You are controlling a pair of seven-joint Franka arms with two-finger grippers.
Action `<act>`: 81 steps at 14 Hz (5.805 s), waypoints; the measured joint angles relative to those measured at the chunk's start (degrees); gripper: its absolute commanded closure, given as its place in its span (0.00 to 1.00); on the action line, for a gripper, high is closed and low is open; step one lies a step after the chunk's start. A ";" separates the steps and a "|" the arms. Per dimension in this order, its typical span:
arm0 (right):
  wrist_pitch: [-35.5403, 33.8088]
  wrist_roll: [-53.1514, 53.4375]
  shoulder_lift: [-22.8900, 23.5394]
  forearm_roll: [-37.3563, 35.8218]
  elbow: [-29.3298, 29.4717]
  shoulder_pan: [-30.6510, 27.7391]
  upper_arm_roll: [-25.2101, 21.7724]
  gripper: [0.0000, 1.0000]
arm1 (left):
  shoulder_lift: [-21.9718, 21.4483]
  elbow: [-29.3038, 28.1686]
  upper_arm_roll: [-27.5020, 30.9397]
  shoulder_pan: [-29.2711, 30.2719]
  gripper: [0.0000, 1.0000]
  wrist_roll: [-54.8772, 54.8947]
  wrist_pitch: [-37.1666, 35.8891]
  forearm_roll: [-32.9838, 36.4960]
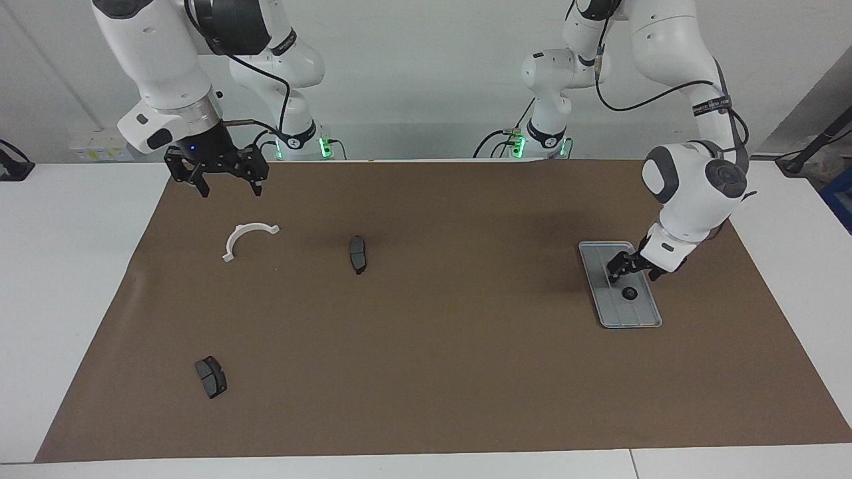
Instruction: Place bearing gear from tray to pile
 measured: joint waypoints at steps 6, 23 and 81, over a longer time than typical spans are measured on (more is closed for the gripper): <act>0.00 0.00 0.00 0.00 0.00 0.00 0.00 0.00 | 2.87 0.02 0.10 1.08 0.32 0.01 4.01 0.00; 0.00 0.00 0.00 0.00 0.00 0.00 0.00 0.00 | 3.08 -0.13 0.23 2.06 0.50 0.01 4.28 0.00; 27.52 32.97 17.61 0.30 -3.82 22.85 0.43 0.00 | 4.99 7.24 0.58 -3.55 0.38 -12.98 -5.09 -1.96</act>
